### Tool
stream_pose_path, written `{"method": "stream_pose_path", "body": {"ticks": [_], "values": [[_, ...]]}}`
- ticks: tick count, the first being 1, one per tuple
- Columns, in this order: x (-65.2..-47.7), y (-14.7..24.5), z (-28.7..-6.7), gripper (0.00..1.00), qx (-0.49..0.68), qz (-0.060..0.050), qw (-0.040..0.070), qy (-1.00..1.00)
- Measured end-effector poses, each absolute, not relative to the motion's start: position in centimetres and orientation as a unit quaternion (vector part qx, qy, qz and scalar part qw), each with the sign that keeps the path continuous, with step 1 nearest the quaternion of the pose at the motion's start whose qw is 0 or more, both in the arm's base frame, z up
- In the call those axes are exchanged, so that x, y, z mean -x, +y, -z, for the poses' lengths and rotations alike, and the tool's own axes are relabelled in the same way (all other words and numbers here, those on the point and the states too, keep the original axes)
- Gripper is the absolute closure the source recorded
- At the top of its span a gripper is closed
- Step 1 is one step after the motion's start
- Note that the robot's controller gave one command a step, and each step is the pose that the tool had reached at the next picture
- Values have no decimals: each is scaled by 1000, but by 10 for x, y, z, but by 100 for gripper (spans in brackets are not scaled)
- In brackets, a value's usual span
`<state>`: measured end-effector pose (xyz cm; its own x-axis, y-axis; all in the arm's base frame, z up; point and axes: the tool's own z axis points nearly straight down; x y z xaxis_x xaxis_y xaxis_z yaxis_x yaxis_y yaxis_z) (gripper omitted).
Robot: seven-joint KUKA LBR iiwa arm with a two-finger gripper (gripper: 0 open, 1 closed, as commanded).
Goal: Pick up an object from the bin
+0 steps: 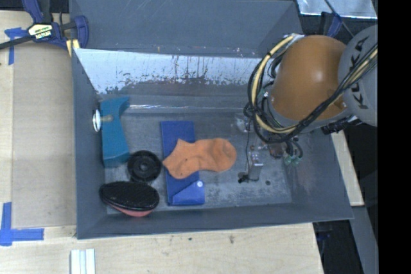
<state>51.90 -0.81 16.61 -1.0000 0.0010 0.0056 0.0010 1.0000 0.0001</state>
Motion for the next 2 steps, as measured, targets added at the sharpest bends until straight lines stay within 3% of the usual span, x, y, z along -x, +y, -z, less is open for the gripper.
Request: {"method": "stream_pose_path", "body": {"ticks": [1,2], "values": [[-521,-8,-171,0,1,0,-1,-1000],[-549,27,-109,0,-27,0,-4,-1000]]}}
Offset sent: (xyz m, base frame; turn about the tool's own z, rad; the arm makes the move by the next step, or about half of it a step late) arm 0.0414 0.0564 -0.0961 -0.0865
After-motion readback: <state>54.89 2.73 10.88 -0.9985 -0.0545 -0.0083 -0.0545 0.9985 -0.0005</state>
